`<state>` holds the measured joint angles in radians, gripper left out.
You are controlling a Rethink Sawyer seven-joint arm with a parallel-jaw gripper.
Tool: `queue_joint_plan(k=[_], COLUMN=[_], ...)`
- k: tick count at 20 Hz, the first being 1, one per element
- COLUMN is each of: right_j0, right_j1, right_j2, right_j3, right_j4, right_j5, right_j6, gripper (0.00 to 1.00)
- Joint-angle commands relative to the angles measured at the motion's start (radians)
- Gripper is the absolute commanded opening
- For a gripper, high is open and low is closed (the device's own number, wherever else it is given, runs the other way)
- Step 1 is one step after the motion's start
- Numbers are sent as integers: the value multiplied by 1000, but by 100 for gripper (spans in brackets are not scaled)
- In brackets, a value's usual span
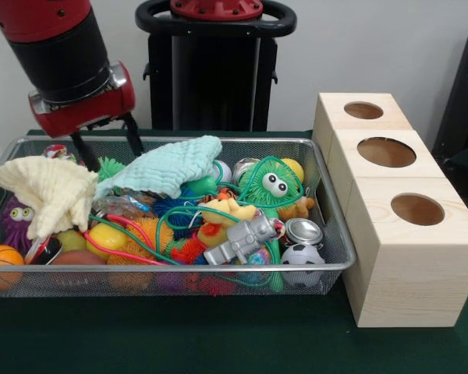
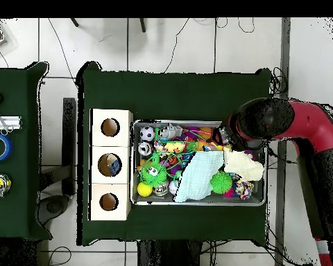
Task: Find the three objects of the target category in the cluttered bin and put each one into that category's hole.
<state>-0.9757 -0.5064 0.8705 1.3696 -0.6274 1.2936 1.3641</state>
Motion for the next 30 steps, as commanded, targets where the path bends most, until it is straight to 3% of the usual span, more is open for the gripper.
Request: queue_joint_plan(k=[1, 9, 20, 30], right_j0=[-24, -46, -14, -44], right_j1=[50, 75, 115, 185], right_j2=[1, -22, -49, -31], right_j3=[130, 197, 173, 139], right_j4=[-86, -97, -117, -168], right_j5=[-165, -282, -308, -341], right_j6=[-289, -239, -231, -320], gripper=[100, 100, 100, 100])
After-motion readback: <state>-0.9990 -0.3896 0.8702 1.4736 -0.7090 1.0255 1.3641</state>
